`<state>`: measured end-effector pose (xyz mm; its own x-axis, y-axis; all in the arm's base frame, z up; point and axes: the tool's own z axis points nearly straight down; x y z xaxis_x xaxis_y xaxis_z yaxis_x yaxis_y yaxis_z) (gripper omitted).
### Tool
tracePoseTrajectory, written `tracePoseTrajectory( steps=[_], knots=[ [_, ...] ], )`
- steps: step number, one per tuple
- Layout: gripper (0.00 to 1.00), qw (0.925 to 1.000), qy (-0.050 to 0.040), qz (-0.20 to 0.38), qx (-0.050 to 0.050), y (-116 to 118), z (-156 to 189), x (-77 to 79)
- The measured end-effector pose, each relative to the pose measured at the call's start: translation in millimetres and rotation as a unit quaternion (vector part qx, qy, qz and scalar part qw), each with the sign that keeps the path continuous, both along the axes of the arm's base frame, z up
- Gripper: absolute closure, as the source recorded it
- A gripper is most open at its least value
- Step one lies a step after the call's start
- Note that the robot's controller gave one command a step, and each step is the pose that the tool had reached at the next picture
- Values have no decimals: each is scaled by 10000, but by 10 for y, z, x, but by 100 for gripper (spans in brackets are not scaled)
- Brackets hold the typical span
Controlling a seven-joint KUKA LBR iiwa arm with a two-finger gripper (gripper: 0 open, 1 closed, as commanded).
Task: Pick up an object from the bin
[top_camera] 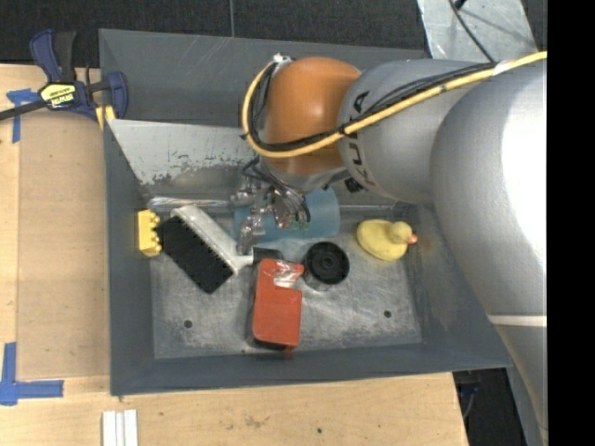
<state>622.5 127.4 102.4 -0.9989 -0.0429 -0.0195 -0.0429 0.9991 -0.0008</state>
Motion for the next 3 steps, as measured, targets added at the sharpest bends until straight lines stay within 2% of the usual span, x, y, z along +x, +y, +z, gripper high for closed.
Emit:
tracePoseTrajectory(
  steps=[1,2,3],
  knots=[
    [100,9999,101,51,-4,30,591,35],
    [100,9999,55,164,3,-17,917,5],
    [100,9994,81,-330,4,446,813,-199]
  ],
)
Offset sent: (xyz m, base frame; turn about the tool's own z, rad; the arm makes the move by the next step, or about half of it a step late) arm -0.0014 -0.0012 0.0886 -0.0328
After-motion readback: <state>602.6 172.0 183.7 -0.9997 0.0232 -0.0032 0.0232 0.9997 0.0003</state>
